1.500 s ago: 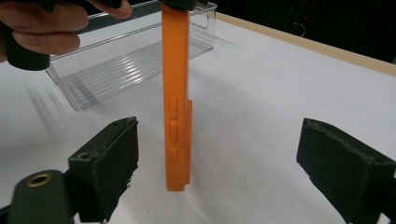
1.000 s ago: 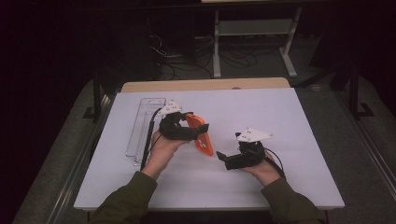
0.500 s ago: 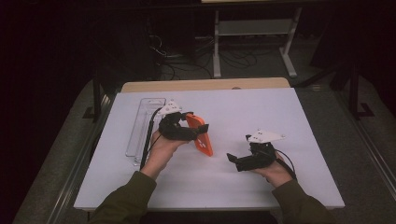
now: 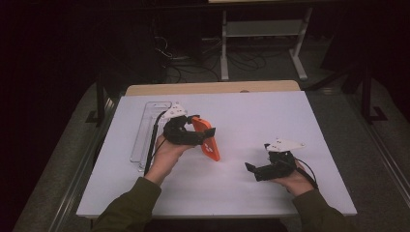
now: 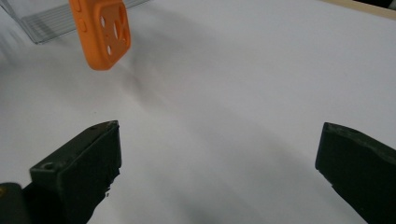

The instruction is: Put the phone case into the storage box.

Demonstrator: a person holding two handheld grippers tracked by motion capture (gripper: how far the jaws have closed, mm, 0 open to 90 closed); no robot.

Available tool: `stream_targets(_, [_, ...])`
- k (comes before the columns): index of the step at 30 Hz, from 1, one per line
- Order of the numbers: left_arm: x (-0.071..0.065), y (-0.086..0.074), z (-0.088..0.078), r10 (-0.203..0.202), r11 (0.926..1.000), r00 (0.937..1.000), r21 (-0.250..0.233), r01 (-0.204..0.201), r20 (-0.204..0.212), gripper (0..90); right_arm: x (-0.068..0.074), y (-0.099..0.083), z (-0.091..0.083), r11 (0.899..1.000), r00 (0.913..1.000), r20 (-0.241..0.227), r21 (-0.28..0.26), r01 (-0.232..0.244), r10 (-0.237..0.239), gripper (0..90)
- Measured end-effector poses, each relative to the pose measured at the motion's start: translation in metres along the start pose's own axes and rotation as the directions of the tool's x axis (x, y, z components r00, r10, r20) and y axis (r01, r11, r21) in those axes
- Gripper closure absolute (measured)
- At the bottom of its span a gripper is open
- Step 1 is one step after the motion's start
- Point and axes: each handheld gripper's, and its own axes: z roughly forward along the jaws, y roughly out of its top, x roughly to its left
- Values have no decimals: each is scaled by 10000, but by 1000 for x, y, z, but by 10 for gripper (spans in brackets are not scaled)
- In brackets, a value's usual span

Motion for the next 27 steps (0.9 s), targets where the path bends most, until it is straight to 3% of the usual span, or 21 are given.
stream_targets(16, [5,6,-2,251,9997,9997,54,-252,67,148,-9,-22,-11,9987,9993,143,364,-349,344,0])
stream_targets(27, [13,18,-7,355,9994,9993,1,-355,-87,148,-14,-23,-19,9979,9975,275,53,-647,645,0])
